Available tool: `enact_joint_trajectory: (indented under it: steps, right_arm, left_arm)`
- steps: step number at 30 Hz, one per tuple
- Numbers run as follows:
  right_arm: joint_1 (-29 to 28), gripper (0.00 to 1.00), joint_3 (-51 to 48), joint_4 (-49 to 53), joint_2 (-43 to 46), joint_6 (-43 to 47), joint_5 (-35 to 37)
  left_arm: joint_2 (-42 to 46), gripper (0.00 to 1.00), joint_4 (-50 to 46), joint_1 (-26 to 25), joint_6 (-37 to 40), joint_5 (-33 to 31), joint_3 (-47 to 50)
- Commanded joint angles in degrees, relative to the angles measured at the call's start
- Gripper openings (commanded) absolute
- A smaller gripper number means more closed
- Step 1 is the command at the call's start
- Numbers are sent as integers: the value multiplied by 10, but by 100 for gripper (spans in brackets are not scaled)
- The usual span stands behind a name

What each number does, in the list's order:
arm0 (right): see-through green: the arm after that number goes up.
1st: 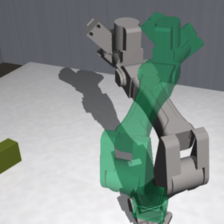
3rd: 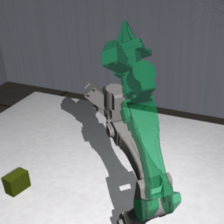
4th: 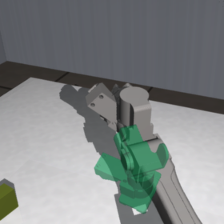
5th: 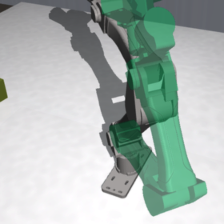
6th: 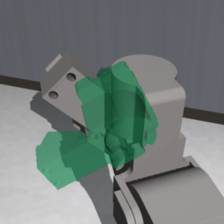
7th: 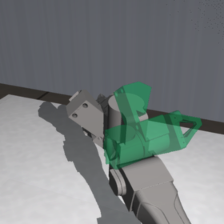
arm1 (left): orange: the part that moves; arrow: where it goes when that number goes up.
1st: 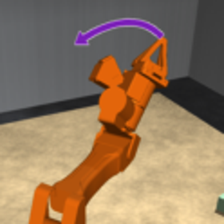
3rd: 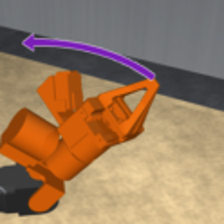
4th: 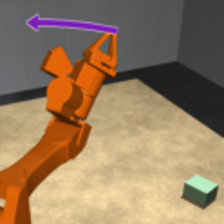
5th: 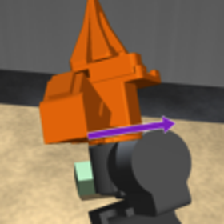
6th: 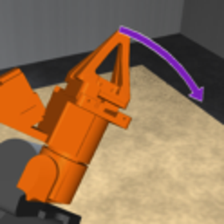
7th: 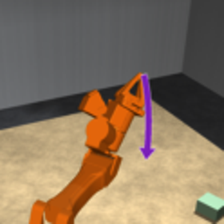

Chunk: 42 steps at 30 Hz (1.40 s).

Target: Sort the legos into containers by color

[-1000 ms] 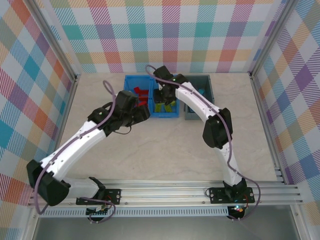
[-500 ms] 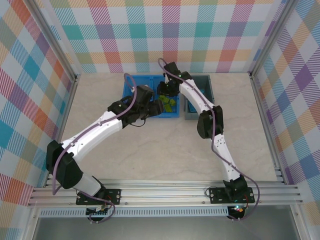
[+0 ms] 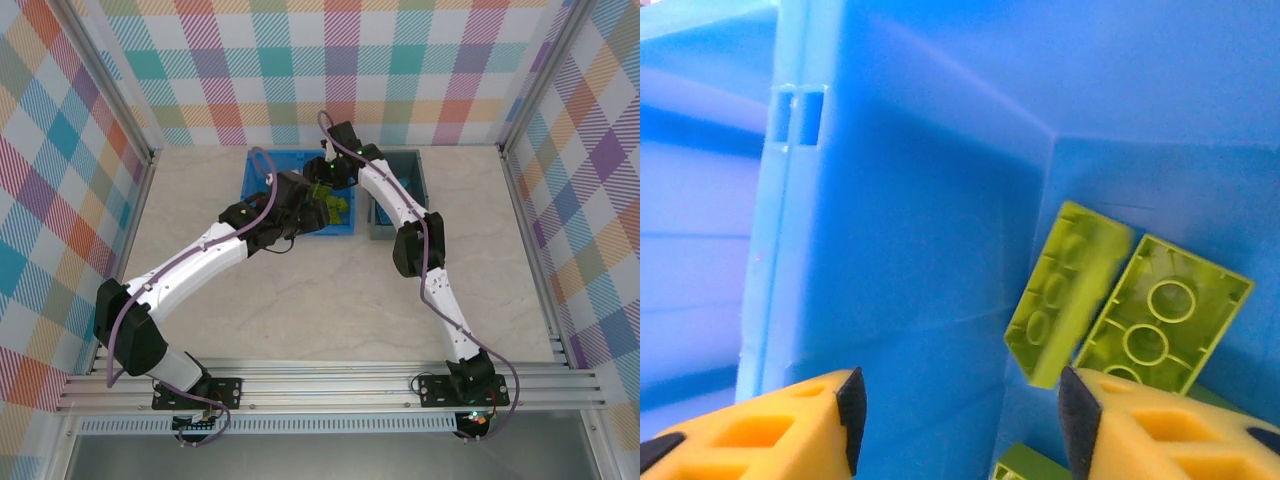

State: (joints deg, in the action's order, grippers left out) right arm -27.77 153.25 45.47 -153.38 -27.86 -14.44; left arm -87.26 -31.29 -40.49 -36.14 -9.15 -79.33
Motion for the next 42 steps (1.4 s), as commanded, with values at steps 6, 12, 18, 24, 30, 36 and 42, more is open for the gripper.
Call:
enact_joint_trajectory:
  steps: [6, 12, 18, 24, 30, 36, 42]
  right_arm:
    - [-15, 46, -33, 3, 119, 50, 18]
    - [-16, 44, -286, -81, 334, 46, 100]
    - [-16, 50, -612, -182, 610, 47, 181]
    - [-15, 100, -857, -165, 875, 58, 295]
    - [-16, 100, -994, -99, 1073, 47, 451]
    - [39, 100, -1181, -266, 1151, 119, 560]
    - [120, 100, -1385, -532, 1147, 212, 464]
  left_arm:
    - [37, 64, -24, -13, -11, -36, 3]
    - [100, 64, -98, -13, -30, -99, 14]
    - [183, 70, -151, 6, -23, -117, 45]
    - [282, 100, -180, 64, -14, -100, 123]
    - [346, 100, -190, 68, 21, -238, 183]
    - [329, 100, 15, 98, 212, -449, 335]
    - [273, 100, 290, 243, 315, -245, 509]
